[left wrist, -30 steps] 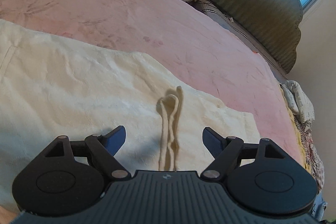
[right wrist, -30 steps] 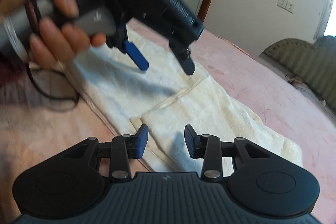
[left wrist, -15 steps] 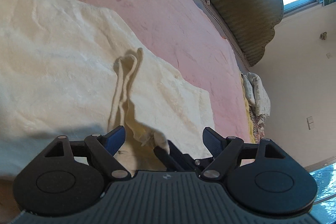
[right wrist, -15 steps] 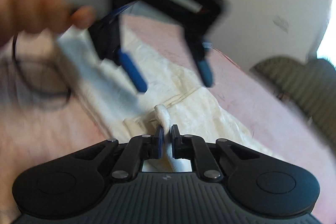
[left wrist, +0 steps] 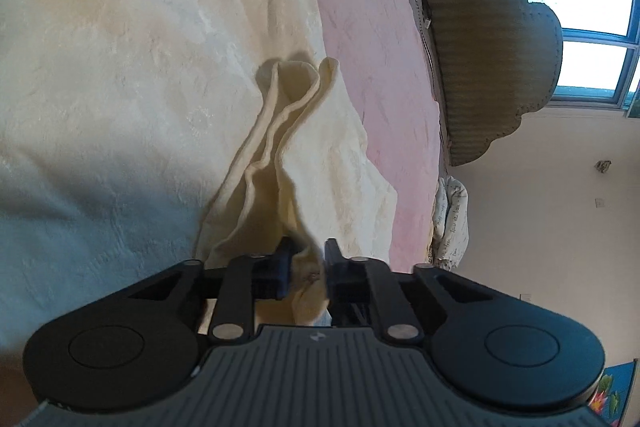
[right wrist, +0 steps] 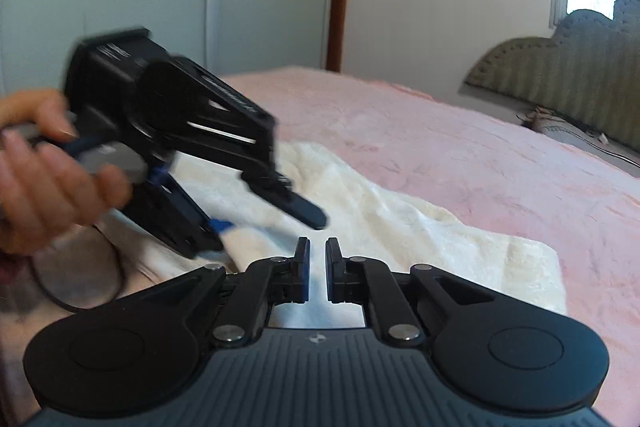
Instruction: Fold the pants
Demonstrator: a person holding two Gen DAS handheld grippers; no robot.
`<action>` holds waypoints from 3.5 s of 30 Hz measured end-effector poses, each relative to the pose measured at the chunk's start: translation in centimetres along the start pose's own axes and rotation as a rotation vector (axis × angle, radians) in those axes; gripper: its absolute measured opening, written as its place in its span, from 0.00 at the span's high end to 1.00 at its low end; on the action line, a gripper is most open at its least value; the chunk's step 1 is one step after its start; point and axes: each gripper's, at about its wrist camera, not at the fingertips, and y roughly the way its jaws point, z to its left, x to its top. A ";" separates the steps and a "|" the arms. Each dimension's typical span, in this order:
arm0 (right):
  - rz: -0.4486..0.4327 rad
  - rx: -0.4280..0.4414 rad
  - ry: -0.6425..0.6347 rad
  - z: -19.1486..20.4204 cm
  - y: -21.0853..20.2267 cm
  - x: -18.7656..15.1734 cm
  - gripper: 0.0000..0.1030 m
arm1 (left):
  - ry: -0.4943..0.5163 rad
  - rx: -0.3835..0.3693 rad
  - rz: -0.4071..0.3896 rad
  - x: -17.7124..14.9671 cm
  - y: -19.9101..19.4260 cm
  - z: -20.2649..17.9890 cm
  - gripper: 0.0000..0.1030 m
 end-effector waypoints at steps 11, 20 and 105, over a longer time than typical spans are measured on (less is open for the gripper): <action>0.052 0.057 -0.074 3.5 2.0 -0.7 0.93 | 0.127 0.126 -0.052 -1.2 -2.0 -0.2 0.87; 0.105 0.018 -0.009 2.3 1.9 -1.1 0.92 | 0.200 0.141 -0.061 -1.6 -2.2 -0.5 0.78; 0.073 -0.137 0.370 -0.1 3.2 -1.7 0.00 | 0.835 0.776 -0.589 -4.2 -7.8 0.1 0.00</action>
